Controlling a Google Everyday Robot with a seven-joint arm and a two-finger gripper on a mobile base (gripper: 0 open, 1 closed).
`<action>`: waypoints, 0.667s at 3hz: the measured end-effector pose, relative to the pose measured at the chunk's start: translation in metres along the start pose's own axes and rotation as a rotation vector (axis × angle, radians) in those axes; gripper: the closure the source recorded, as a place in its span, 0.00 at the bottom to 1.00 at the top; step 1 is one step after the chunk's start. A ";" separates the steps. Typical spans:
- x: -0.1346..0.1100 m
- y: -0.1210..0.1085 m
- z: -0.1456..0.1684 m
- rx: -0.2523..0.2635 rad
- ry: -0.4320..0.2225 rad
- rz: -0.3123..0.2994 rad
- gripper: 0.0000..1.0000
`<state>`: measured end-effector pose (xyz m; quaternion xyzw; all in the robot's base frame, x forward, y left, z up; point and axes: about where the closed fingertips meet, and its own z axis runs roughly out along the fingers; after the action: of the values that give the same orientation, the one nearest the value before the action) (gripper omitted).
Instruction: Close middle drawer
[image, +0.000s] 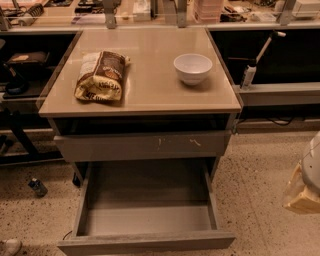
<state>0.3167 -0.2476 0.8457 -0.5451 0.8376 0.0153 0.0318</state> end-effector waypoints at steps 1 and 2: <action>0.005 0.016 0.043 -0.072 -0.005 0.038 1.00; 0.005 0.040 0.122 -0.178 0.007 0.078 1.00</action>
Offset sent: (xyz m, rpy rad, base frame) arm -0.0639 0.0411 -0.2446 0.1056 0.3253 -0.1035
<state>0.2827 -0.2290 0.7231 -0.5129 0.8536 0.0892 -0.0204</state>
